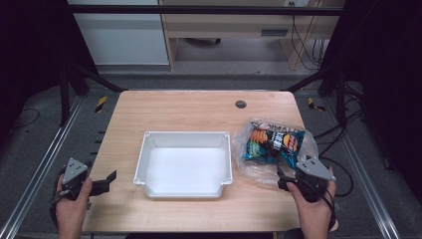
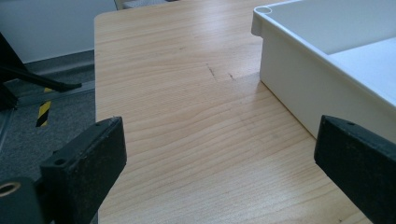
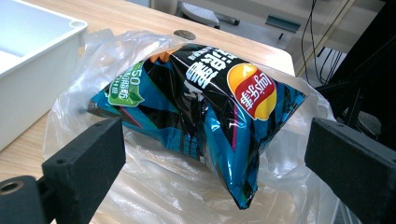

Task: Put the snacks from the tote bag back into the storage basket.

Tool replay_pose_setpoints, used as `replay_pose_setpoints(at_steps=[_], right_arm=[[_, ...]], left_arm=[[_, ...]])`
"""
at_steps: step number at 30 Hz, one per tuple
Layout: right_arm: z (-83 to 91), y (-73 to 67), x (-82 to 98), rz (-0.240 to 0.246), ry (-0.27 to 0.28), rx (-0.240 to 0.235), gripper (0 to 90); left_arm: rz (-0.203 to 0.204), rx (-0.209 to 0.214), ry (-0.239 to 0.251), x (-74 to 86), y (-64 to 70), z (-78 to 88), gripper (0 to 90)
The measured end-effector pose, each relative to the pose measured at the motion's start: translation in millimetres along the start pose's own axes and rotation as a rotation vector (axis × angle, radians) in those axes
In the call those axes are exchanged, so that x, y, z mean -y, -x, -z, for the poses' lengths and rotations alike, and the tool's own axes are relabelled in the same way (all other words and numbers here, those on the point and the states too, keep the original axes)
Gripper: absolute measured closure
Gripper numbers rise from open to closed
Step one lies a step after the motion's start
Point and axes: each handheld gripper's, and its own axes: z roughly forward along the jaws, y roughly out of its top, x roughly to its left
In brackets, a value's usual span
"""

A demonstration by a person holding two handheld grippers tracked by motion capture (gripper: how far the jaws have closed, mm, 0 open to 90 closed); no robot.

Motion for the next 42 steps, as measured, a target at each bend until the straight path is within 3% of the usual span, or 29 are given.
replay_pose_setpoints(at_steps=[6, 12, 14, 15, 16, 20, 25, 32, 42], right_arm=[[-1.7, 5.3, -8.8, 0.036, -0.021, -0.013, 5.9], [-7.2, 8.3, -20.1, 0.113, -0.080, -0.067, 6.0], [-7.8, 9.6, -27.4, 0.178, -0.106, -0.077, 5.9], [-7.8, 9.6, -27.4, 0.178, -0.106, -0.077, 5.9], [-7.6, 11.2, -32.7, 0.219, -0.117, -0.083, 5.7], [-6.4, 13.4, -41.0, 0.231, -0.130, -0.111, 5.5], [-8.7, 22.5, -55.6, 0.303, -0.184, -0.129, 5.4], [-18.5, 33.3, -67.4, 0.324, -0.222, -0.143, 5.4], [-38.2, 53.1, -87.6, 0.357, -0.290, -0.222, 5.9]], left_arm=[[0.004, 0.004, -0.001, 0.4, 0.9, -2.2, 2.1], [-0.003, 0.004, -0.002, -0.3, 1.7, -1.7, 2.0], [-0.010, 0.002, -0.003, -0.3, 1.9, -1.8, 2.0], [-0.012, 0.004, -0.003, -0.3, 1.9, -1.6, 2.0], [-0.013, 0.004, -0.003, -0.2, 1.9, -1.1, 2.0], [-0.011, 0.005, -0.004, 0.2, 2.7, -0.3, 2.0], [-0.013, -0.003, 0.004, -0.3, 3.3, -0.7, 2.2], [-0.003, -0.004, 0.008, 0.2, 1.1, -0.6, 2.3], [-0.012, 0.010, 0.010, -1.2, 2.5, -1.8, 2.2]])
